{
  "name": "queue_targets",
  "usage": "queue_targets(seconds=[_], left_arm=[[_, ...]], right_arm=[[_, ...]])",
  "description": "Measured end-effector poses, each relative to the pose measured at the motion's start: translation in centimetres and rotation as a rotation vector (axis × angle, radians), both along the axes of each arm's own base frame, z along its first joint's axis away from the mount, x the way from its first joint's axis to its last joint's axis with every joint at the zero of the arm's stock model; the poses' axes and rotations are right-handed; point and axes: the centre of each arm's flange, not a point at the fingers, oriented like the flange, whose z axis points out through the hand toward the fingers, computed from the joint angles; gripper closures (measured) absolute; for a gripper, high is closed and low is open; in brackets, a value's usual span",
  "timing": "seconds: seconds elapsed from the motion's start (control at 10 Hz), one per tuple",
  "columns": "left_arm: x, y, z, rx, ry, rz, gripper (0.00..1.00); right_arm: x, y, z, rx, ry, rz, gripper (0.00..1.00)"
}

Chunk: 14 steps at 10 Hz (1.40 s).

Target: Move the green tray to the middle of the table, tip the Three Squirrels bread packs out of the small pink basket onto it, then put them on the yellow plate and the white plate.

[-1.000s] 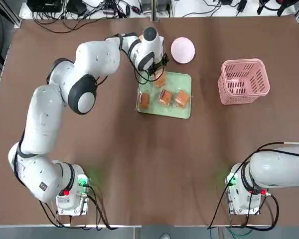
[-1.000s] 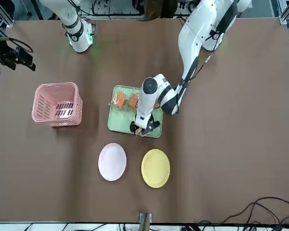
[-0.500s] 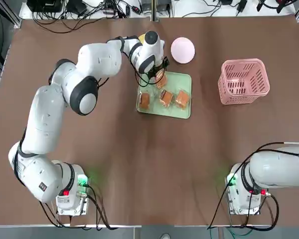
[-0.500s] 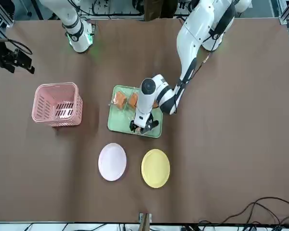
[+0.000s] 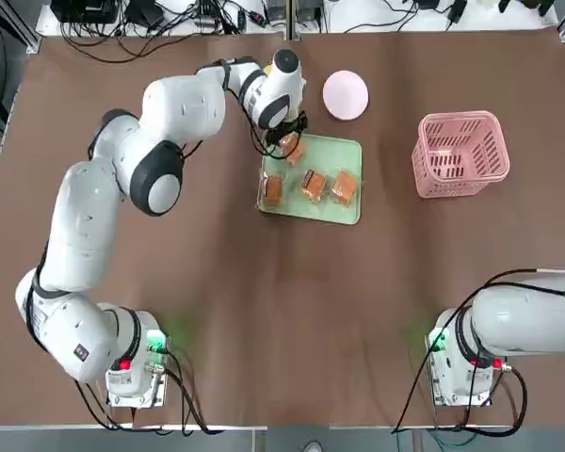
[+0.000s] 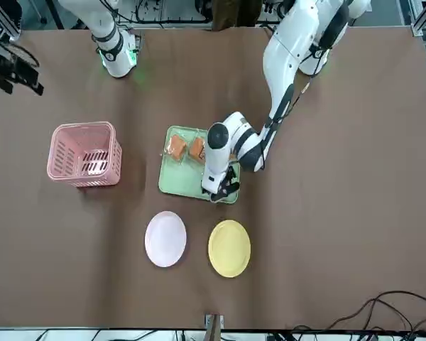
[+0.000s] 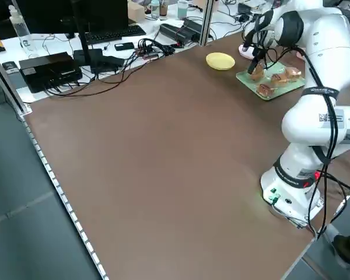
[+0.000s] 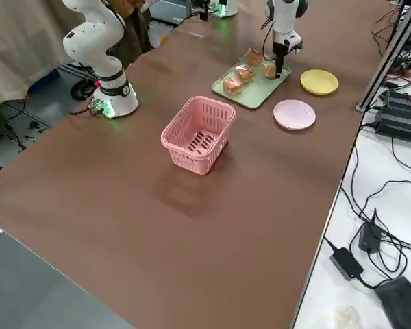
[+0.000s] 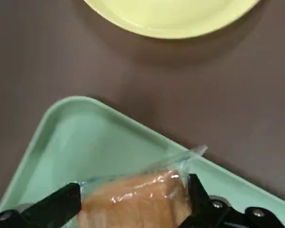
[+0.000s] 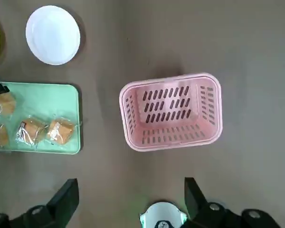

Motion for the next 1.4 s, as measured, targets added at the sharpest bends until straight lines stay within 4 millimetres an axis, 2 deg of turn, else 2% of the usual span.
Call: queue_targets(seconds=[0.2, 0.4, 0.5, 0.7, 0.8, 0.9, 1.0, 1.2, 1.3, 1.4], left_arm=[[1.1, 2.1, -0.6, 0.049, 0.033, -0.019, 0.00], [1.7, 3.3, -0.2, 0.086, 0.053, -0.043, 0.00], [2.2, 4.0, 1.0, 0.107, 0.061, -0.066, 0.00], [3.7, 6.0, 6.1, 0.128, 0.061, -0.119, 0.00], [3.8, 6.1, 8.1, 0.125, 0.052, -0.136, 0.00], [2.8, 4.8, 8.7, 0.115, 0.053, -0.175, 0.00], [0.2, 2.1, 8.1, 0.108, 0.067, -0.230, 0.00], [-6.3, -4.2, 5.9, 0.114, 0.079, -0.347, 0.00], [-8.2, -5.7, 4.8, 0.121, 0.086, -0.380, 0.00], [-8.7, -5.9, 3.6, 0.134, 0.094, -0.390, 0.00]], right_arm=[[1.1, 0.3, 1.2, 0.001, -0.091, 0.000, 0.02], [3.0, 0.9, 0.6, 0.001, -0.149, 0.003, 0.02], [3.7, 1.0, -0.2, -0.010, -0.143, 0.006, 0.03], [4.4, 1.9, -1.3, -0.057, -0.129, 0.026, 0.04], [4.5, 2.3, -1.8, -0.068, -0.120, 0.031, 0.04], [4.6, 2.3, -2.4, -0.072, -0.107, 0.032, 0.04], [4.6, 2.3, -2.9, -0.072, -0.096, 0.032, 0.04], [4.5, 2.5, -3.6, -0.073, -0.071, 0.036, 0.04], [4.3, 2.6, -3.8, -0.074, -0.057, 0.039, 0.04], [4.2, 2.7, -3.9, -0.074, -0.046, 0.040, 0.04]])
